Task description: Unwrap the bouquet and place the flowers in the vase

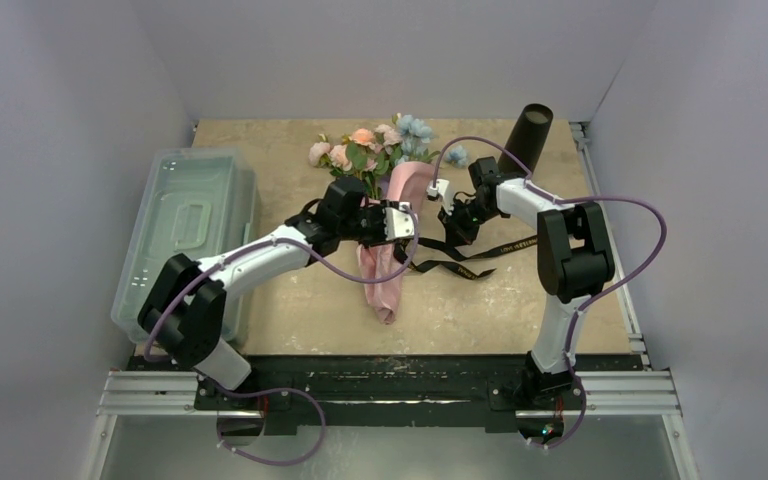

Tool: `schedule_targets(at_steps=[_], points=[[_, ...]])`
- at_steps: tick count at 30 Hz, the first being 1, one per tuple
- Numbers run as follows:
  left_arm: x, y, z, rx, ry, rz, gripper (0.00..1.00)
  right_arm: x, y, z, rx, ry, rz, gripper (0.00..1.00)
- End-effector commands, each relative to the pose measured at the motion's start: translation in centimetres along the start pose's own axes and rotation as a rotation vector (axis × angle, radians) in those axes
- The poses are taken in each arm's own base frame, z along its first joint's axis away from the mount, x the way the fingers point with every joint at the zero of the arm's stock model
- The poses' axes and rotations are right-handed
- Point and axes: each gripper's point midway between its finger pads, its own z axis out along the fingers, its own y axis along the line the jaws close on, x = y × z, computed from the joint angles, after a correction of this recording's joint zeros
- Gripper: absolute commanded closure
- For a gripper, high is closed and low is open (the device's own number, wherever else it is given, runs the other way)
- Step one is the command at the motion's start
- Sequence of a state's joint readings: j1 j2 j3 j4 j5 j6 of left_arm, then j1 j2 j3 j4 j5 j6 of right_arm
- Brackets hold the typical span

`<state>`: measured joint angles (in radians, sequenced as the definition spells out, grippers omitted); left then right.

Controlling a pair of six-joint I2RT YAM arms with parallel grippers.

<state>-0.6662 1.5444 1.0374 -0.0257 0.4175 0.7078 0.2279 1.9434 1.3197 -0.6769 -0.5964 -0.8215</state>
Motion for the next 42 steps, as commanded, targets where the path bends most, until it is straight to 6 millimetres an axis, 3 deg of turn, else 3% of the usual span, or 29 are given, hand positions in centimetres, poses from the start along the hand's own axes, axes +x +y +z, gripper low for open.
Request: schedule_targets(at_steps=[1,10,13,17,23,29,30,33,35,39,42], points=[[0.0,-0.7,2.1,0.086,0.004,0.07,0.65,-2.6,-0.1,-1.9,0.025,-0.069,-0.03,1.0],[2.6,-1.2,4.0,0.149,0.092,0.079,0.7,-2.5,-0.2,-1.9,0.031,-0.068,-0.028,1.0],[2.8,-1.4,4.0,0.169,0.109,0.073,0.79,-2.5,-0.3,-1.9,0.033,-0.067,-0.026,1.0],[0.7,-0.8,3.5,0.146,0.05,0.066,1.0,-2.5,-0.4,-1.8,0.034,-0.068,-0.023,1.0],[-3.7,0.7,1.6,0.067,-0.091,0.032,1.0,-2.4,-0.6,-1.7,0.036,-0.06,-0.017,1.0],[-4.7,1.1,0.1,0.027,-0.133,0.008,1.0,-2.0,-0.6,-1.6,0.041,-0.051,-0.018,1.0],[-4.5,0.8,-0.1,0.03,-0.131,0.004,1.0,-2.1,-0.5,-1.7,0.039,-0.054,-0.021,0.97],[-3.9,-0.1,-0.1,0.053,-0.126,0.006,1.0,-3.3,0.4,-2.7,0.009,-0.104,-0.036,0.58],[-3.5,-0.6,0.0,0.065,-0.122,0.001,1.0,-4.4,0.9,-3.7,-0.002,-0.151,-0.05,0.44],[-3.8,-0.2,0.2,0.047,-0.139,0.011,1.0,-6.8,1.8,-5.7,-0.001,-0.245,-0.119,0.32],[-3.9,-0.2,0.1,0.048,-0.143,0.016,1.0,-8.6,2.6,-7.1,-0.001,-0.312,-0.164,0.28]])
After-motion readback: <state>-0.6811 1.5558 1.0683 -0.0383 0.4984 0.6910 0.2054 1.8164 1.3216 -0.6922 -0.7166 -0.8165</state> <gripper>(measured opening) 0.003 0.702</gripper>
